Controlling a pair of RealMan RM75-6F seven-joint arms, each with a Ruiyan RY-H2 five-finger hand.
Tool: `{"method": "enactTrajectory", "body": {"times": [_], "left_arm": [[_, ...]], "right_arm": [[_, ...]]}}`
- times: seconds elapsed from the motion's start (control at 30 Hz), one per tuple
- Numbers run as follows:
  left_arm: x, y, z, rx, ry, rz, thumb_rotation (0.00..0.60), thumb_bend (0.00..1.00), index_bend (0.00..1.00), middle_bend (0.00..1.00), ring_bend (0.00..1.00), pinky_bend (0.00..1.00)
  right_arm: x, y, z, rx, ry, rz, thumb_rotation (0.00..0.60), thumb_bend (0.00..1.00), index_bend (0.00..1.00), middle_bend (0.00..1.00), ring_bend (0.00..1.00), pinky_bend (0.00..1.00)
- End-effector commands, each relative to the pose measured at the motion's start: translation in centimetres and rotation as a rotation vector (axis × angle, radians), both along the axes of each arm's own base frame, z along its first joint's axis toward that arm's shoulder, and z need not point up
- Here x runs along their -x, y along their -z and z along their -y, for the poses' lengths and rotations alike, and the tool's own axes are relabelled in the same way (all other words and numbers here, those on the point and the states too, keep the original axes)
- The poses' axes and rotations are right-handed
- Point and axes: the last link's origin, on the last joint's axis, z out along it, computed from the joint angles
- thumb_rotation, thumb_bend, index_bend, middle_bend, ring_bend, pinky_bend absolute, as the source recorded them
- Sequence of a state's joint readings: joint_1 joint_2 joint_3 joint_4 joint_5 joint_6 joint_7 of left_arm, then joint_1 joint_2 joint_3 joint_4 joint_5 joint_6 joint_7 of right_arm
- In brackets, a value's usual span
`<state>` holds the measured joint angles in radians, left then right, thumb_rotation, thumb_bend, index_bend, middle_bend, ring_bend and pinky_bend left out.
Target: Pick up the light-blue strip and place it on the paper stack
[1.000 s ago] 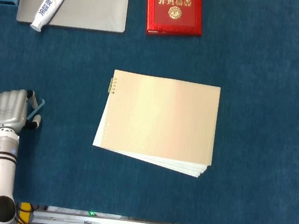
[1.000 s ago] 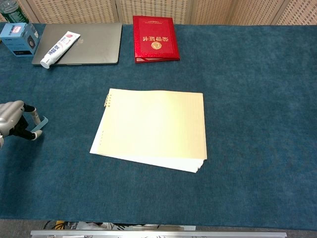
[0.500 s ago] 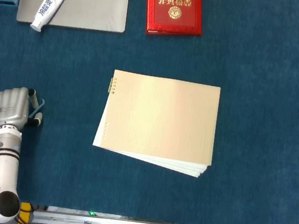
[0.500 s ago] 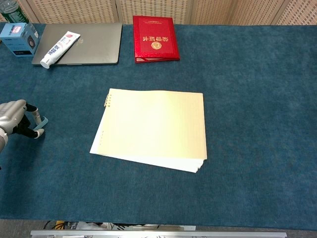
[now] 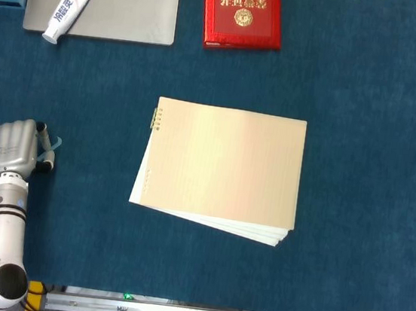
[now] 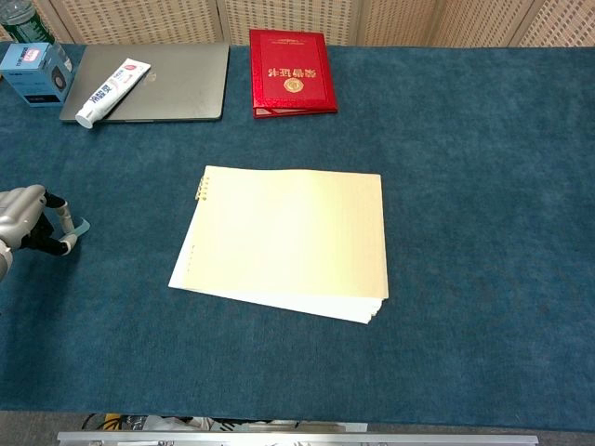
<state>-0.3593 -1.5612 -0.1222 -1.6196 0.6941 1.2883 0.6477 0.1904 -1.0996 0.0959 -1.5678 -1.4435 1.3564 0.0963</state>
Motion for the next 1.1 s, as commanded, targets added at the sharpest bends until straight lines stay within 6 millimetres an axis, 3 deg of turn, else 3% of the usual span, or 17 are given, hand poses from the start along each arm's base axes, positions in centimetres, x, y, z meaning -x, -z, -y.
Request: {"method": "enactTrajectory", "body": {"times": [0.03, 0.57, 0.87, 1.1], "left_arm": [[0.0, 0.0, 0.0, 0.003, 0.000, -0.002, 0.600, 0.37, 0.55, 1.00, 1.00, 1.00], [-0.3, 0.0, -0.4, 0.010, 0.046, -0.005, 0.600, 0.39, 0.58, 1.00, 1.00, 1.00], [-2.8, -0.9, -1.3, 0.022, 0.276, -0.006, 0.600, 0.40, 0.58, 1.00, 1.00, 1.00], [-5.5, -0.2, -1.5, 0.125, 0.466, 0.004, 0.600, 0.40, 0.58, 1.00, 1.00, 1.00]], "right_arm": [[0.0, 0.0, 0.0, 0.000, 0.000, 0.000, 0.600, 0.26, 0.34, 0.38, 0.37, 0.33], [-0.2, -0.1, -0.2, 0.004, -0.001, 0.001, 0.600, 0.26, 0.34, 0.38, 0.37, 0.33], [-0.5, -0.1, -0.2, 0.002, -0.009, 0.001, 0.600, 0.26, 0.34, 0.38, 0.37, 0.33], [-0.7, 0.1, -0.4, 0.001, -0.010, 0.001, 0.600, 0.26, 0.34, 0.38, 0.37, 0.33]]}}
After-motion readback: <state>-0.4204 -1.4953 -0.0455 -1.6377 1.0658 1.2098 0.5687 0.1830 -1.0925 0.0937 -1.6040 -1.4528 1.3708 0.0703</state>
